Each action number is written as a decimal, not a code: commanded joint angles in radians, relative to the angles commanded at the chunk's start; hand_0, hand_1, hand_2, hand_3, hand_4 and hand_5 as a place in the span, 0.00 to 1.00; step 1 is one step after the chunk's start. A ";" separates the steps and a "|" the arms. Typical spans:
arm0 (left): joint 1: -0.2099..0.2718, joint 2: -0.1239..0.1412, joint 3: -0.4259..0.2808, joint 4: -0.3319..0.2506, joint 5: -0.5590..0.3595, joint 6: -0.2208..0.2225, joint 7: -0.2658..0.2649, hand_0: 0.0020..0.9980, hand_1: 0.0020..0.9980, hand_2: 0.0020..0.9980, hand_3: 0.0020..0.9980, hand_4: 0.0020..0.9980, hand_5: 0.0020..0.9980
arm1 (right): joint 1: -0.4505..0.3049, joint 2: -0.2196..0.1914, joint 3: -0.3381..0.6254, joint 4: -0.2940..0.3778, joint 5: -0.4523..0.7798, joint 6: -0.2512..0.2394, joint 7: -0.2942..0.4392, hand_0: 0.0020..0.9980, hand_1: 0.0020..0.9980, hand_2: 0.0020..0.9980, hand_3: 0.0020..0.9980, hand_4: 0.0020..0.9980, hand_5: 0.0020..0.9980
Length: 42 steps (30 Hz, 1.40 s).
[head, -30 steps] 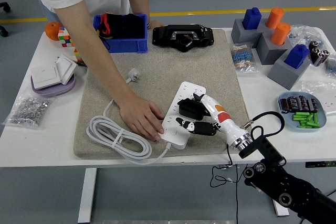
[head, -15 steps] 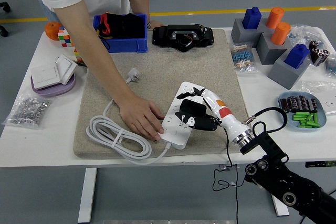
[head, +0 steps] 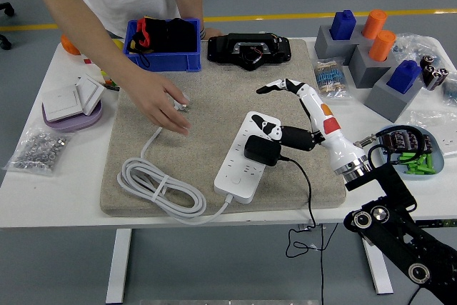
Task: Press the white button,pick up the black plug,place it near the board,insert it into the board
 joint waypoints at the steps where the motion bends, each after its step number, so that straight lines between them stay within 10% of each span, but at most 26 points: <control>1: 0.000 0.000 0.000 0.000 -0.001 0.000 0.000 0.71 0.66 0.59 0.68 0.65 0.29 | -0.015 -0.005 0.024 0.004 -0.005 0.000 -0.002 0.76 0.69 0.63 0.61 0.81 0.25; 23: -0.001 0.001 0.011 0.000 0.000 0.000 0.000 0.71 0.66 0.59 0.68 0.65 0.29 | -0.279 -0.021 0.637 -0.046 -0.126 0.079 -0.196 0.83 0.78 0.73 0.71 0.88 0.29; 42: -0.004 0.000 0.018 0.000 -0.007 0.001 -0.003 0.71 0.67 0.59 0.68 0.65 0.28 | -0.315 0.021 0.807 -0.025 -0.156 0.083 -0.211 0.84 0.80 0.75 0.75 0.89 0.31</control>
